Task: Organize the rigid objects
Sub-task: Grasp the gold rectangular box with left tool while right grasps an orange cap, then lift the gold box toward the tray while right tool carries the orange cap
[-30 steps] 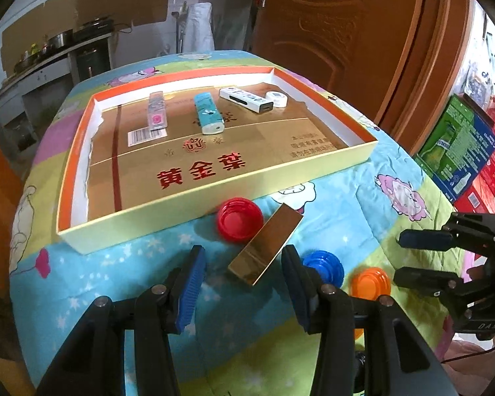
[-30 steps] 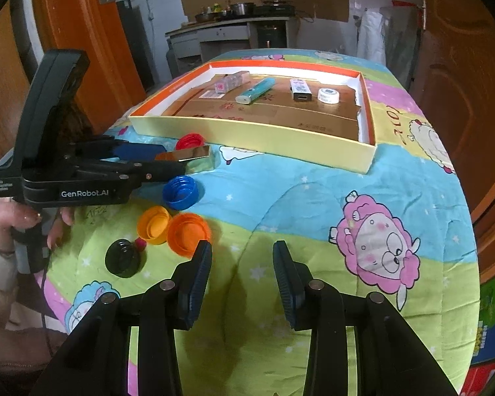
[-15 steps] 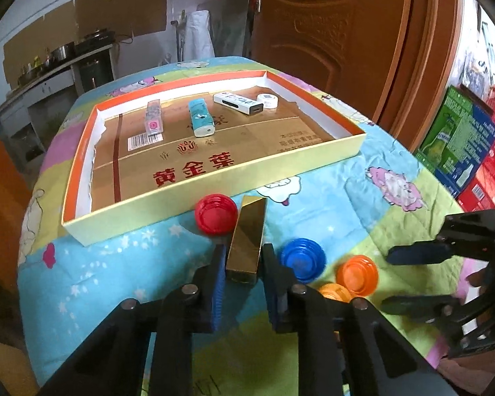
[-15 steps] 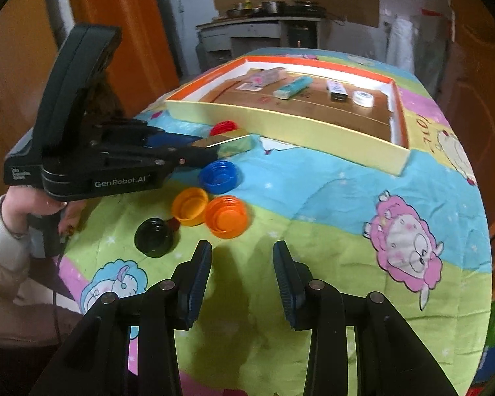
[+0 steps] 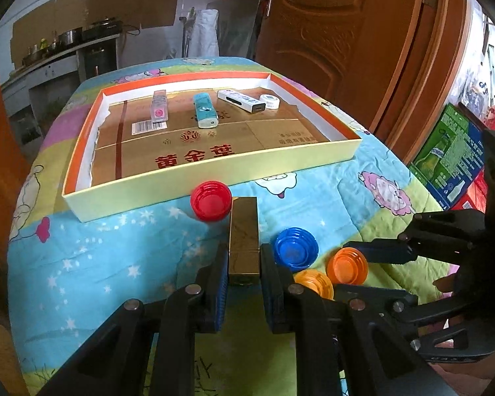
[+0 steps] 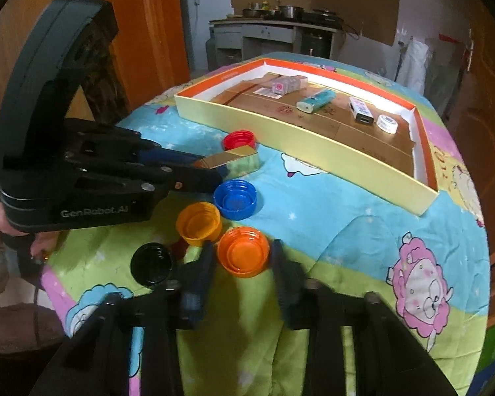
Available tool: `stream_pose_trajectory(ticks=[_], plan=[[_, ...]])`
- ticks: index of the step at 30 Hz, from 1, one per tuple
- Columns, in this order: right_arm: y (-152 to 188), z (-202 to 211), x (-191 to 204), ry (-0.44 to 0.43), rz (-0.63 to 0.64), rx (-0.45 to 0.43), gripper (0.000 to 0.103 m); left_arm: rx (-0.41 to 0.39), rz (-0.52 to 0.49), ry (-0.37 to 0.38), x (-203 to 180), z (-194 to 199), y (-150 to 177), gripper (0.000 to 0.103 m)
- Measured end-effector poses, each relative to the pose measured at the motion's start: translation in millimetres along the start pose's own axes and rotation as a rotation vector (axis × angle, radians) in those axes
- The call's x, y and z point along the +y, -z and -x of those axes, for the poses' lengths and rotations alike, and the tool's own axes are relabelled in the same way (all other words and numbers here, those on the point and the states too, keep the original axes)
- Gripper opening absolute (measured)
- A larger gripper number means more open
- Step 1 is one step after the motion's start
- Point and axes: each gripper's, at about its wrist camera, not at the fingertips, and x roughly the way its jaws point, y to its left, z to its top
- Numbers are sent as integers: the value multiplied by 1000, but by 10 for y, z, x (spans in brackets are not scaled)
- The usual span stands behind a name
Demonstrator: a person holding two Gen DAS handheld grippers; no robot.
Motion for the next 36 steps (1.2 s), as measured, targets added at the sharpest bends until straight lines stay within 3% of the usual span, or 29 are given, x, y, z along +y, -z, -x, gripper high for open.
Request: stream_pose_trajectory(ticks=[16,27,36], plan=[[62,162,-35,3,-47,-14,31,-60,28,-2,-18,198,-16,18],[-145,353,-201,33,-137,-97,31,-140,75,-23,-9,444,-173,18],[-351,443,-267,57,-131,-142,31,-179,117,-50,87,535,-368,18]])
